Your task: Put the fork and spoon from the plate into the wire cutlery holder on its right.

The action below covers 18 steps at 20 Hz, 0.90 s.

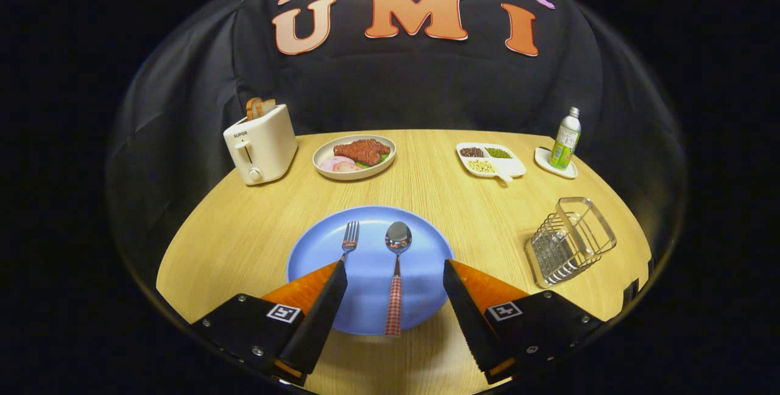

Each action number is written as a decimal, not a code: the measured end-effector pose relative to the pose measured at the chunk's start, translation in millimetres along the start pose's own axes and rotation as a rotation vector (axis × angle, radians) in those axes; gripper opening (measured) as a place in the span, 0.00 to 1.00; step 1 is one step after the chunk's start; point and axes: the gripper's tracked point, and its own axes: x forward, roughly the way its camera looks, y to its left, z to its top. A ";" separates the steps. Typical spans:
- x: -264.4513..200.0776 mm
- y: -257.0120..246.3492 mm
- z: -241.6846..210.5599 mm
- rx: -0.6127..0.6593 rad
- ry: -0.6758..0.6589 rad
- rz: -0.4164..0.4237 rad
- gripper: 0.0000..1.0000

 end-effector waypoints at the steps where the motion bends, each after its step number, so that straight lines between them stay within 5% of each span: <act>1: 3.9 1.0 -3.7 -0.004 0.012 -0.003 0.91; 18: 33.5 0.1 -39.7 -0.070 0.157 -0.056 0.28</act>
